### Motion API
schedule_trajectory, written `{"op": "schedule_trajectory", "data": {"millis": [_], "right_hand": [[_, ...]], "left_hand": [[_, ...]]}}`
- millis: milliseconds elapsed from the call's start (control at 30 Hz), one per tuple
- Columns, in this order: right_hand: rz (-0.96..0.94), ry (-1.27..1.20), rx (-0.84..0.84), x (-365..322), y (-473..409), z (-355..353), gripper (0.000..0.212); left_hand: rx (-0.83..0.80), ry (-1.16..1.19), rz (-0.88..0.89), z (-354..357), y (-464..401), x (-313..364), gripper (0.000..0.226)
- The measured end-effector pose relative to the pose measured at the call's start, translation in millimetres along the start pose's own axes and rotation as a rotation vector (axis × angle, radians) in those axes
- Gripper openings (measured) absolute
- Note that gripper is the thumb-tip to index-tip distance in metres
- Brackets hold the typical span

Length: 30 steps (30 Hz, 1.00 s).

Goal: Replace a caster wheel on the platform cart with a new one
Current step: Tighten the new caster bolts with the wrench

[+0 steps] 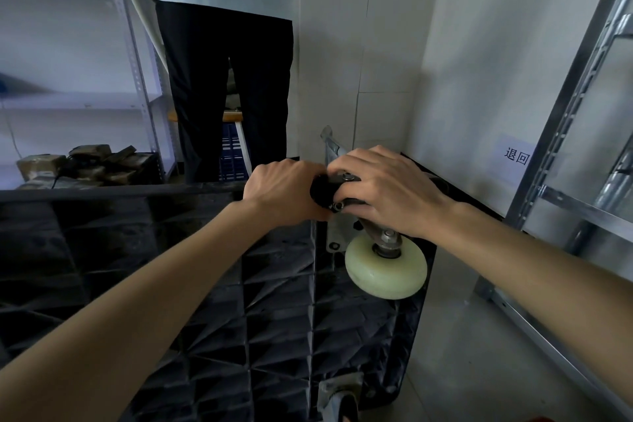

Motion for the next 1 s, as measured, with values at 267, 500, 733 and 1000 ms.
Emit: {"op": "schedule_trajectory", "data": {"millis": [267, 500, 733, 1000], "right_hand": [[0.027, -0.038, 0.002, 3.9, 0.1, -1.3, 0.019], [0.063, -0.076, 0.009, 5.7, 2.3, -0.2, 0.019], [0.064, -0.077, -0.019, 5.8, 0.4, 0.4, 0.018], [0.051, -0.080, -0.033, 3.5, -3.1, 0.2, 0.018]], "left_hand": [[-0.177, 0.202, -0.030, 8.2, -22.6, -5.2, 0.041], [-0.116, 0.227, 0.000, 6.5, -22.9, -3.1, 0.058], [-0.100, 0.238, -0.016, 2.2, -21.3, -0.9, 0.066], [-0.117, 0.241, -0.041, 3.1, -25.8, -2.8, 0.068]]}}
Point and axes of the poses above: each hand's wrist, its own y-axis away from the middle knuckle, its own z-axis out of the palm, x = y × z, the point moved 7 cm from there along -y, towards the middle knuckle, and after that the axes turned 12 degrees about z, right-handed, at the moved point
